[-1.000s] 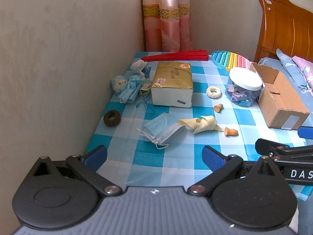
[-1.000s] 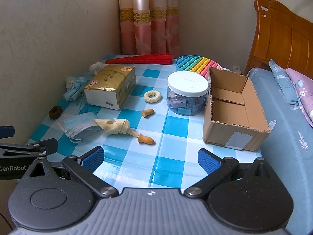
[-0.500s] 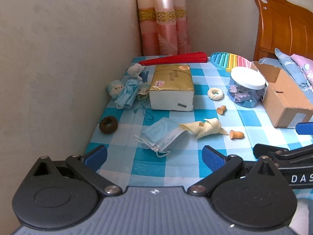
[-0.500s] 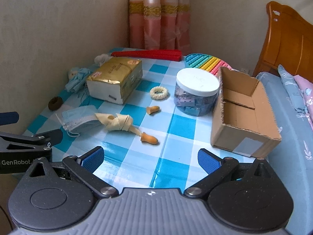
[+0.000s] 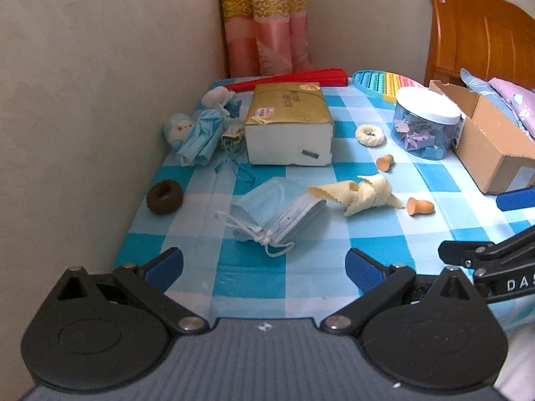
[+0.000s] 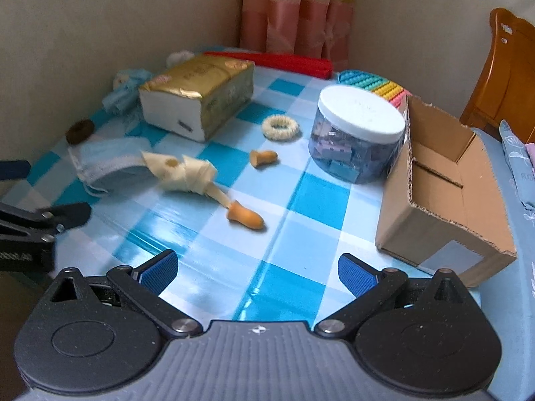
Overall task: Organize soft objects
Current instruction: 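Lower the left gripper onto the light-blue face mask and close it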
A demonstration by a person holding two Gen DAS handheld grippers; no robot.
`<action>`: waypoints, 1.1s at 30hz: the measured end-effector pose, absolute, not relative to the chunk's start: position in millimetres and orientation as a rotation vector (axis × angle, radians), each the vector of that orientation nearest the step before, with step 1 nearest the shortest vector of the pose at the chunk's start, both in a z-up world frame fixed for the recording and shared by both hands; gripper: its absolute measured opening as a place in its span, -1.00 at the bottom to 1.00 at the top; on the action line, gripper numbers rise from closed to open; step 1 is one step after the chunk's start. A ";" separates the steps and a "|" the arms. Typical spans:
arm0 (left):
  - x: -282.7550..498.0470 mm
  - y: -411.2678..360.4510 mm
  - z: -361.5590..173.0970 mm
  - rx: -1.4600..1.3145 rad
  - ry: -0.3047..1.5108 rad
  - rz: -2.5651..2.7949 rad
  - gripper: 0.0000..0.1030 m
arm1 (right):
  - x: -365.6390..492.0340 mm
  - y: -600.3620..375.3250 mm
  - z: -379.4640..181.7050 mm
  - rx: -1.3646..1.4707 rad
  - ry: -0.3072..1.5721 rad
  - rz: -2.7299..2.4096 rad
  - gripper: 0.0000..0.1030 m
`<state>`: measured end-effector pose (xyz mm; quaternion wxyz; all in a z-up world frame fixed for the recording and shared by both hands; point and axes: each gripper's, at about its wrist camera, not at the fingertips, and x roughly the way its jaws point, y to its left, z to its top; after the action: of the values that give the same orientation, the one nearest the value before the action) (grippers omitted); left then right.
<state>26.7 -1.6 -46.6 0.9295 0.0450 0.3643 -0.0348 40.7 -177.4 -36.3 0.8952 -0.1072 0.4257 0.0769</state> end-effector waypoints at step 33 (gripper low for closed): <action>92.0 -0.7 -72.1 0.114 0.776 -0.120 0.90 | 57.6 -181.6 -65.1 -0.184 0.863 0.247 1.00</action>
<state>92.0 -0.7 -72.1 0.9222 0.0557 0.3781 -0.0587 57.6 -181.6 -65.1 0.8969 -0.0886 0.4166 0.1192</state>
